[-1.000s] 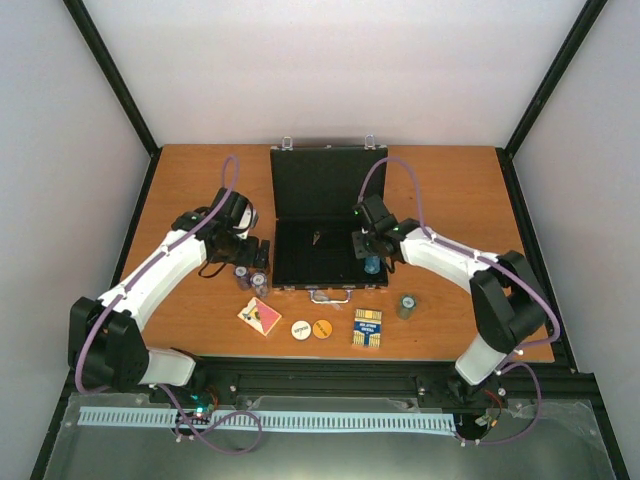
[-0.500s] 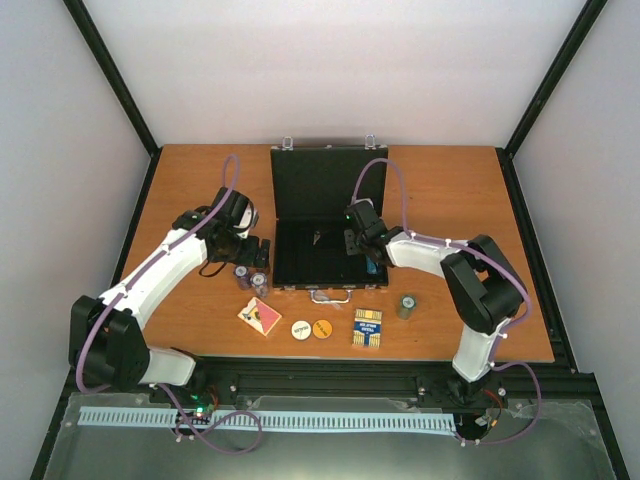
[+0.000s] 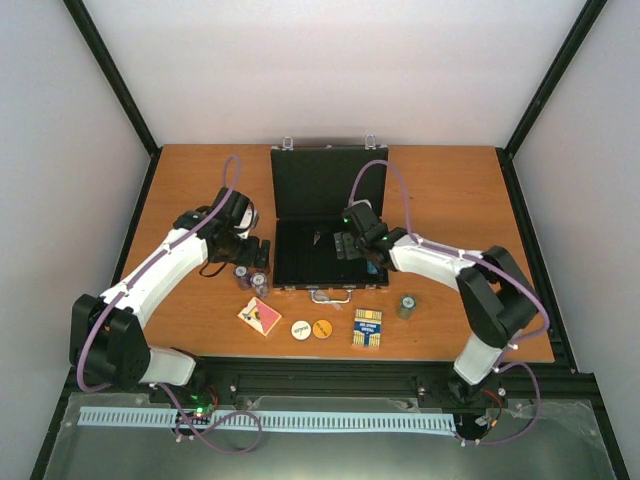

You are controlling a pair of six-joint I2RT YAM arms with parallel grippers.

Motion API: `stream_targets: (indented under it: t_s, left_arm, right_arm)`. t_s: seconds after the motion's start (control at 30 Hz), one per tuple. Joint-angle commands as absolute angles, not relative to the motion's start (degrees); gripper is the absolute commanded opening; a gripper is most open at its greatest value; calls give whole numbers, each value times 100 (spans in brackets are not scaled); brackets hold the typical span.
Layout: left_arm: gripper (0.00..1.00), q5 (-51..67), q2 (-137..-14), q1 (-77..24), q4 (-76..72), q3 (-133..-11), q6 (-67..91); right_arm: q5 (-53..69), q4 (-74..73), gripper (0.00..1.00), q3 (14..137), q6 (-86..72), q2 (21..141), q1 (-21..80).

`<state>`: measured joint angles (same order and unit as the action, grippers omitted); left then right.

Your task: Pack up texas hold em set

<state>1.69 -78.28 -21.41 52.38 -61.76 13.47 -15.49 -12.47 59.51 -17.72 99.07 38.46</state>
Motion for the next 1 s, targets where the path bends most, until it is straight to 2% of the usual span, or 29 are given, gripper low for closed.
stream_targets:
  t_s: [0.0, 0.17, 0.43, 0.6, 0.83, 0.97]
  left_arm:
    - [100, 149, -7800, -2171, 5254, -6205, 1369]
    - [100, 73, -7805, -2171, 5283, -6240, 1297]
    - [100, 159, -7792, -2171, 5205, -6117, 1344]
    - [100, 164, -7802, -2171, 5186, -6082, 1327]
    - [100, 176, -7864, -2171, 5178, -6115, 1336]
    - [100, 167, -7846, -2170, 5179, -6087, 1357]
  right_arm:
    - [-1636, -2078, 97, 6155, -1833, 9155, 3858]
    - [-1969, -3859, 100, 6515, -2250, 8844, 3850]
    - [-1528, -5372, 96, 5474, -3041, 8091, 3856]
    - [-1252, -5536, 91, 4947, -3374, 7622, 3850]
    - [-1058, -5330, 86, 4681, -3601, 7649, 3850]
    - [-928, -5216, 74, 4559, -3730, 7879, 3850]
